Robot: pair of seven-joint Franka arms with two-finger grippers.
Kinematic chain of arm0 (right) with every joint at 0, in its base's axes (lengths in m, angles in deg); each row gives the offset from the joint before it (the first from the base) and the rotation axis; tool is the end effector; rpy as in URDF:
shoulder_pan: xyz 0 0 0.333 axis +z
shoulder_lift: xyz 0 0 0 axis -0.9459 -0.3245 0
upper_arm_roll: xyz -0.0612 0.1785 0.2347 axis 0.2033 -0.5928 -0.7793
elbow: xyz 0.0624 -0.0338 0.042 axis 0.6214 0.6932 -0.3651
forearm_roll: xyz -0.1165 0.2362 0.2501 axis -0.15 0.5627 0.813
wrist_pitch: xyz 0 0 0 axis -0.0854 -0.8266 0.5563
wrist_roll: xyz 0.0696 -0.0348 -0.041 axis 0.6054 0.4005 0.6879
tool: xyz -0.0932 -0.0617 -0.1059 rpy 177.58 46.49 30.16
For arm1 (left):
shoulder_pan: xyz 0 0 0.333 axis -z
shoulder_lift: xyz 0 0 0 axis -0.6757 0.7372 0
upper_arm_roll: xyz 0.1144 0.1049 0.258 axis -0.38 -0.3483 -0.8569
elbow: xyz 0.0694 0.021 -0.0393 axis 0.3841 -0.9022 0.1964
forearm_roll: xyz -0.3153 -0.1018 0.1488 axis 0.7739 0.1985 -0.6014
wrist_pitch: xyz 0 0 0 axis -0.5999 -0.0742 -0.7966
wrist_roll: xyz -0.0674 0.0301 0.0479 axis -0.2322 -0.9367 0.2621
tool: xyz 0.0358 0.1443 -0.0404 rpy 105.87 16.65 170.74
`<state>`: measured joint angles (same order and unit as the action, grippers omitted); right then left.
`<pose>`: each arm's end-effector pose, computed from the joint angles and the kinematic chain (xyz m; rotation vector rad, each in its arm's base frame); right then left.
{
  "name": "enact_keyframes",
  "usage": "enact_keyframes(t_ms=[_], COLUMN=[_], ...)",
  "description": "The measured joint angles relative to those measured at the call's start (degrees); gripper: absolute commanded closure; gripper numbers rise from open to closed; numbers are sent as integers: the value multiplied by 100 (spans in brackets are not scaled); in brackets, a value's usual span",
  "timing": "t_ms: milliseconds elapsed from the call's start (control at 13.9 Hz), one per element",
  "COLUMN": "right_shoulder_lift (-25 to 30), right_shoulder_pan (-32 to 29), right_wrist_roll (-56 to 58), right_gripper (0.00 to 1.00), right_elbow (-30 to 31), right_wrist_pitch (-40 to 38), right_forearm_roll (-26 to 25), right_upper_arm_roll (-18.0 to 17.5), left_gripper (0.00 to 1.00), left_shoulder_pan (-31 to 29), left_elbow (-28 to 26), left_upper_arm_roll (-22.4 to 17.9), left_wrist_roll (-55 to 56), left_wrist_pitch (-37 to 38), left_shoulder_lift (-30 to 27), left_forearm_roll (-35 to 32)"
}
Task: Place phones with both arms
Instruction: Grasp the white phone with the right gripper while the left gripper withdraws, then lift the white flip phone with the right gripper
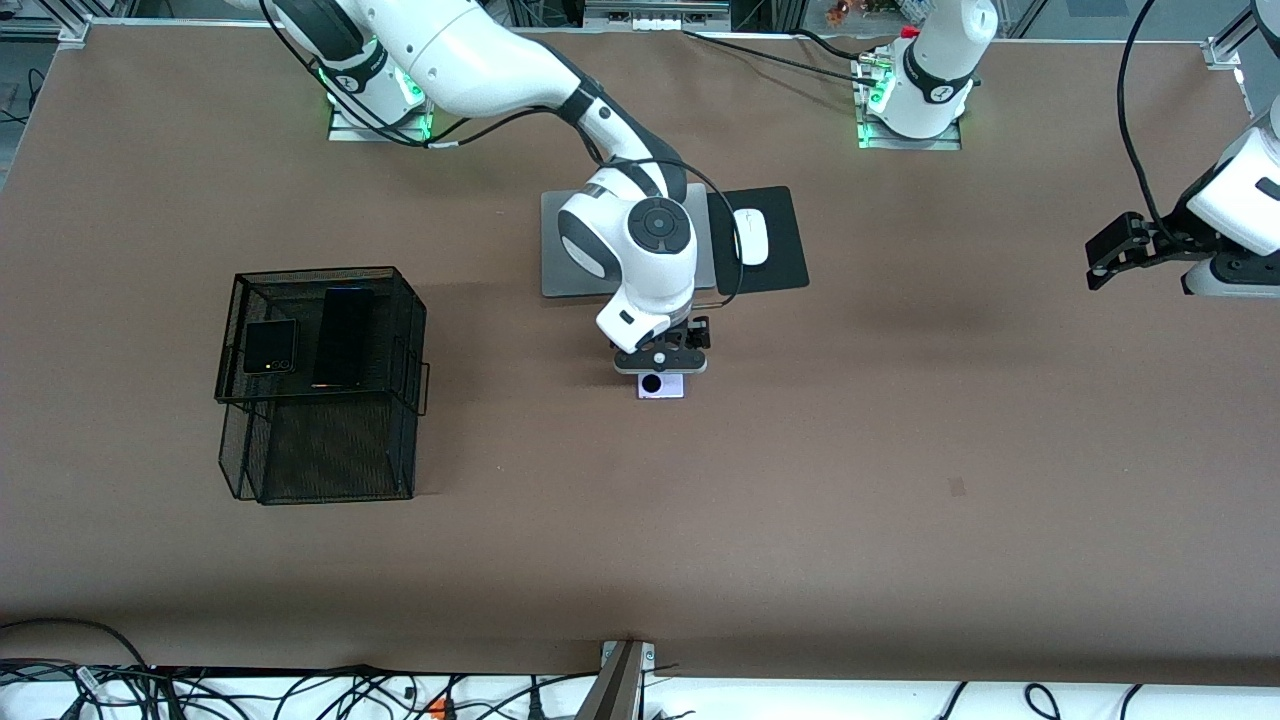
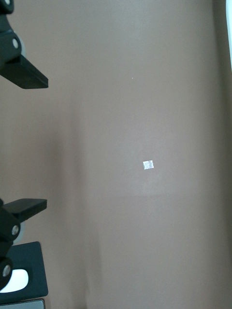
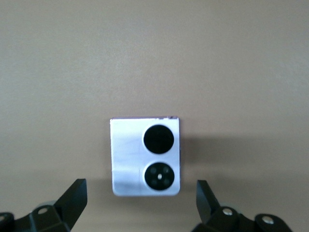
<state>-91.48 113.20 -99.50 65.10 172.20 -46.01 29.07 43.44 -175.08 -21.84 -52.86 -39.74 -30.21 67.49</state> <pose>0.5104 0.5279 0.1899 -3.1277 -0.0236 -0.1848 0.5434 -0.0045 0.5385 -3.0726 0.0840 -0.0953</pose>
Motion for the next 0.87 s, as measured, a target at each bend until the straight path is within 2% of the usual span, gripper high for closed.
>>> enact_keyframes(t_ms=[433,866], right_shoulder_lift=[-319,-423], right_shoulder_pan=[-52,-52], right_wrist_roll=[-14,-26], right_gripper=[0,0], right_elbow=[-7,-10], right_wrist_pitch=[538,596], right_forearm_roll=[-67,-67], right_upper_arm_roll=[48,50], left_gripper=[0,0], left_shoulder_pan=[7,9], left_elbow=[69,74], left_upper_arm_roll=[2,2], left_wrist_roll=[-2,-2], left_wrist_pitch=[36,42], left_shoulder_lift=[28,29], left_forearm_roll=[13,16])
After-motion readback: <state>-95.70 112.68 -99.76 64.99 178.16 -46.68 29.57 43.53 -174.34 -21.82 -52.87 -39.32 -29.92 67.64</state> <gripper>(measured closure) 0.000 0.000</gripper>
